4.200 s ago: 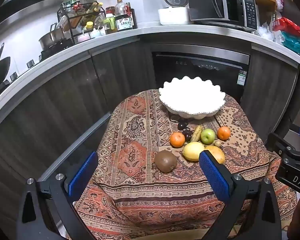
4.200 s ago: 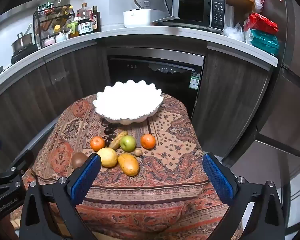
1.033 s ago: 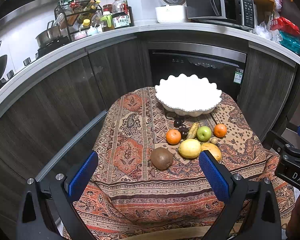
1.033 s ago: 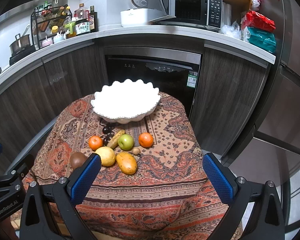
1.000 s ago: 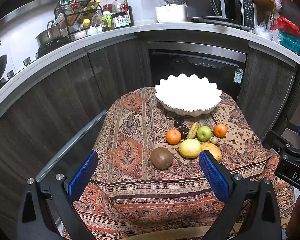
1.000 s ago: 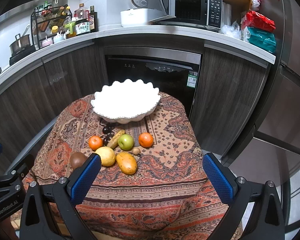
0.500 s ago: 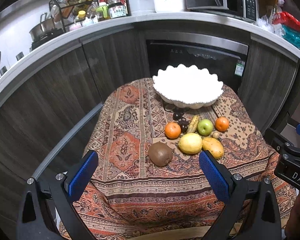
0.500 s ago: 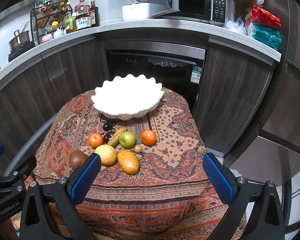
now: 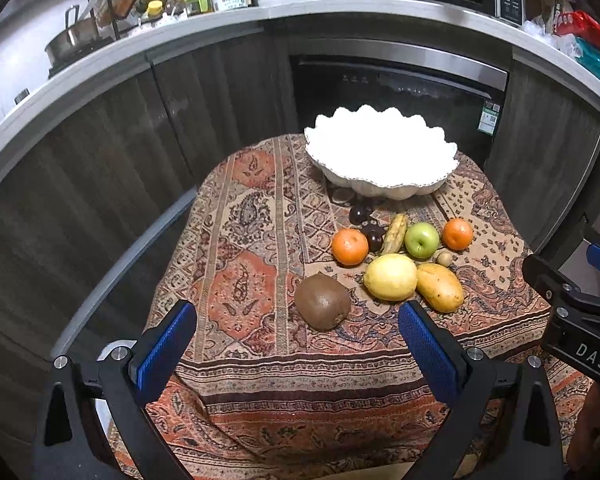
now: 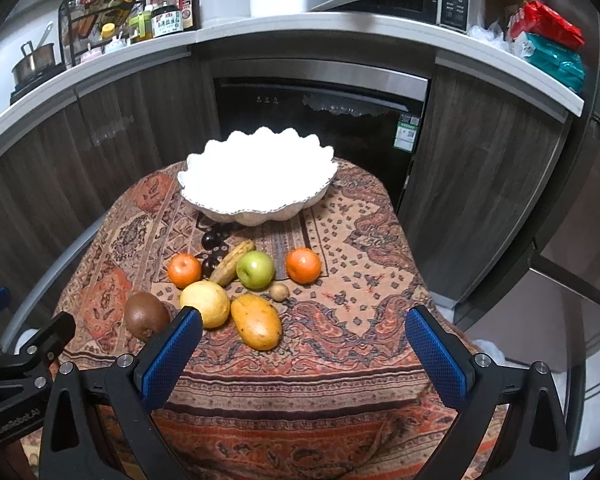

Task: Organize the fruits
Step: 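Lower the left tool onto the kiwi while the right tool reaches the mango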

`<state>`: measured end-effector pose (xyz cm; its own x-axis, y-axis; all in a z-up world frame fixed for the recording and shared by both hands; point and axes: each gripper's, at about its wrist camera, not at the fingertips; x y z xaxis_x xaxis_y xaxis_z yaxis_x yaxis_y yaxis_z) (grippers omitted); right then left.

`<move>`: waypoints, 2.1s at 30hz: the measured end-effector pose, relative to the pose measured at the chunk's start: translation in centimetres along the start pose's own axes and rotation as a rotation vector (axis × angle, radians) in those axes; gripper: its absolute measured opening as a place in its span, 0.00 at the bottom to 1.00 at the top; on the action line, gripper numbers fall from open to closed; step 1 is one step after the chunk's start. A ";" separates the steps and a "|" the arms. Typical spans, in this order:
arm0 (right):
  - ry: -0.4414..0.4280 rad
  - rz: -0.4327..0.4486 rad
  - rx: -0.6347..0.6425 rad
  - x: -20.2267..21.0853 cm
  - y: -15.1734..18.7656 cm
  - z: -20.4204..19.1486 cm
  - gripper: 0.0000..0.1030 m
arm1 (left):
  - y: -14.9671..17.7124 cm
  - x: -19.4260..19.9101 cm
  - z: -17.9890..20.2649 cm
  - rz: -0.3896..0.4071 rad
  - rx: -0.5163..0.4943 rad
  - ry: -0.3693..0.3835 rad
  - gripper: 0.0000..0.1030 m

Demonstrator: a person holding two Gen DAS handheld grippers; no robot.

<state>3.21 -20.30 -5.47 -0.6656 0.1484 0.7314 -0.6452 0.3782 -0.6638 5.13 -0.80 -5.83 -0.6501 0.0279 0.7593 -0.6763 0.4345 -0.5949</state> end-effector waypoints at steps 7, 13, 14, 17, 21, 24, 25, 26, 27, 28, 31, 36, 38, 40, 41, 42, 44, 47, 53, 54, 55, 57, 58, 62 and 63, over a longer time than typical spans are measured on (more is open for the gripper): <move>-0.002 -0.015 0.023 -2.5 0.3 -0.6 0.99 | 0.0 -2.9 0.1 -0.022 -0.005 0.007 0.99; -0.002 -0.048 0.039 -4.8 0.7 -1.3 0.99 | -0.2 -5.8 0.0 -0.051 -0.007 0.020 0.99; -0.002 -0.058 0.043 -5.3 0.8 -1.4 0.99 | -0.1 -6.2 0.0 -0.056 -0.008 0.023 0.99; -0.001 -0.072 0.058 -6.5 1.0 -1.8 0.99 | -0.1 -7.9 0.0 -0.082 -0.009 0.032 0.99; 0.004 -0.094 0.068 -8.3 1.3 -2.0 0.99 | 0.0 -9.6 0.2 -0.104 -0.014 0.044 0.99; 0.005 -0.112 0.075 -9.6 1.5 -2.2 0.99 | 0.1 -11.3 0.2 -0.131 -0.008 0.061 0.99; 0.004 -0.124 0.079 -10.2 1.6 -2.3 0.99 | 0.1 -11.7 0.3 -0.138 -0.005 0.064 0.99; 0.002 -0.134 0.082 -10.6 1.7 -2.3 0.99 | 0.2 -12.1 0.4 -0.146 -0.006 0.066 0.99; 0.001 -0.145 0.084 -11.1 1.9 -2.3 0.99 | 0.2 -12.6 0.6 -0.154 -0.009 0.066 0.99; 0.001 -0.154 0.085 -11.5 2.0 -2.3 0.99 | 0.3 -12.9 0.7 -0.159 -0.012 0.066 0.99; 0.002 -0.173 0.100 -12.4 2.6 -2.4 0.99 | 0.6 -14.0 0.9 -0.176 -0.015 0.068 0.98; 0.007 -0.200 0.121 -13.8 3.1 -2.6 0.93 | 0.9 -15.4 1.3 -0.199 -0.017 0.085 0.94; 0.007 -0.210 0.124 -14.4 3.2 -2.6 0.87 | 0.9 -15.9 1.4 -0.207 -0.017 0.093 0.91; 0.004 -0.221 0.120 -14.9 3.4 -2.5 0.85 | 0.9 -16.4 1.5 -0.215 -0.011 0.101 0.90; -0.004 -0.226 0.117 -15.0 3.5 -2.5 0.84 | 1.0 -16.6 1.5 -0.218 -0.009 0.104 0.89; -0.010 -0.230 0.116 -15.2 3.6 -2.6 0.84 | 1.0 -16.8 1.6 -0.220 -0.007 0.109 0.88; -0.019 -0.235 0.122 -15.5 3.7 -2.8 0.78 | 0.9 -17.1 1.7 -0.228 -0.002 0.118 0.80; -0.033 -0.256 0.124 -16.1 4.1 -3.0 0.73 | 0.9 -17.5 1.7 -0.236 0.007 0.128 0.77; -0.052 -0.268 0.121 -16.7 4.3 -3.2 0.63 | 0.9 -17.9 2.0 -0.235 0.005 0.138 0.71; -0.060 -0.268 0.124 -16.7 4.4 -3.2 0.61 | 0.9 -17.9 2.1 -0.232 0.004 0.142 0.70; -0.068 -0.263 0.132 -16.6 4.5 -3.4 0.58 | 0.9 -17.8 2.2 -0.227 0.001 0.147 0.65; -0.078 -0.260 0.140 -16.4 4.5 -3.5 0.53 | 0.8 -17.6 2.4 -0.220 -0.007 0.155 0.58; -0.082 -0.258 0.135 -16.4 4.5 -3.4 0.52 | 0.8 -17.6 2.6 -0.220 -0.014 0.148 0.58; -0.093 -0.259 0.113 -16.3 4.3 -3.0 0.50 | 0.9 -17.4 2.6 -0.221 -0.015 0.142 0.58; -0.093 -0.258 0.107 -16.2 4.3 -2.9 0.50 | 1.0 -17.3 2.6 -0.221 -0.017 0.138 0.58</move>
<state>12.31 -18.42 -19.73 -0.5032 -0.0264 0.8638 -0.8300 0.2933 -0.4745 14.74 -3.22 -20.23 -0.4325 0.0527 0.9001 -0.7900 0.4590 -0.4064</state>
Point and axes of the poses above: each gripper's, at about its wrist camera, not at the fingertips, and x roughly against the way its jaws point, z to its right, y to its underside, and after that the axes turned 15 degrees about -x, right-handed
